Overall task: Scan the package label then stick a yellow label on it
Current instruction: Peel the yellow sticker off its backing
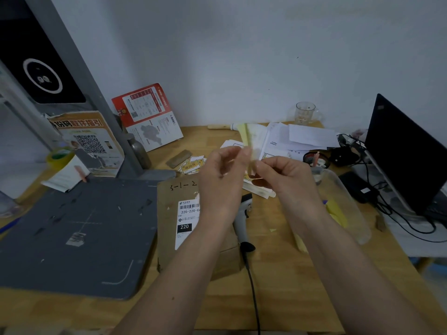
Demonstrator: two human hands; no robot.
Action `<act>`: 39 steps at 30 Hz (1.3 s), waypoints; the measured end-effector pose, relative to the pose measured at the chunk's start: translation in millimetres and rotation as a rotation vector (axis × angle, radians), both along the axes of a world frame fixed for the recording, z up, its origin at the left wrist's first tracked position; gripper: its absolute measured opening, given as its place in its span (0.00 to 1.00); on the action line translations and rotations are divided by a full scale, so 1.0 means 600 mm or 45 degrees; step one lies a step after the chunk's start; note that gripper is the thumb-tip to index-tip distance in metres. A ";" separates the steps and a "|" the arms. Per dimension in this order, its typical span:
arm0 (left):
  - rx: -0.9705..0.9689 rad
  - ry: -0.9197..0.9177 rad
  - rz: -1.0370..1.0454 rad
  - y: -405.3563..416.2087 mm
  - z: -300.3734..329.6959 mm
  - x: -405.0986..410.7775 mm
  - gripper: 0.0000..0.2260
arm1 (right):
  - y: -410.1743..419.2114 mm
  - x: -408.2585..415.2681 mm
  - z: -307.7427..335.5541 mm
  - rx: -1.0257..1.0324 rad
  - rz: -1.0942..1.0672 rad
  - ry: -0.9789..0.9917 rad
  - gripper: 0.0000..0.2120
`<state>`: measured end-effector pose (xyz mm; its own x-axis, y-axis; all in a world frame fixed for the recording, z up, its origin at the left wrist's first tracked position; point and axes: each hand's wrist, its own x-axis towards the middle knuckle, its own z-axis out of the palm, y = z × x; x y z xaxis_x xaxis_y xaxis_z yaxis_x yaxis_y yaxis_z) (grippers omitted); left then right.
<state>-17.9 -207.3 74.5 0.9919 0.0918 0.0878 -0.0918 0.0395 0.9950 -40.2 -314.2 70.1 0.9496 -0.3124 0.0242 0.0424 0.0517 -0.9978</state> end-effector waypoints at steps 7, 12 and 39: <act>-0.048 0.106 -0.051 0.005 -0.013 -0.002 0.06 | -0.002 0.002 0.004 0.055 0.023 0.007 0.05; -0.005 0.104 0.106 0.008 -0.015 0.009 0.06 | -0.010 0.004 -0.002 0.047 0.016 0.063 0.05; -0.076 0.204 -0.038 0.002 -0.018 0.012 0.07 | -0.031 0.005 -0.023 0.121 0.054 0.112 0.05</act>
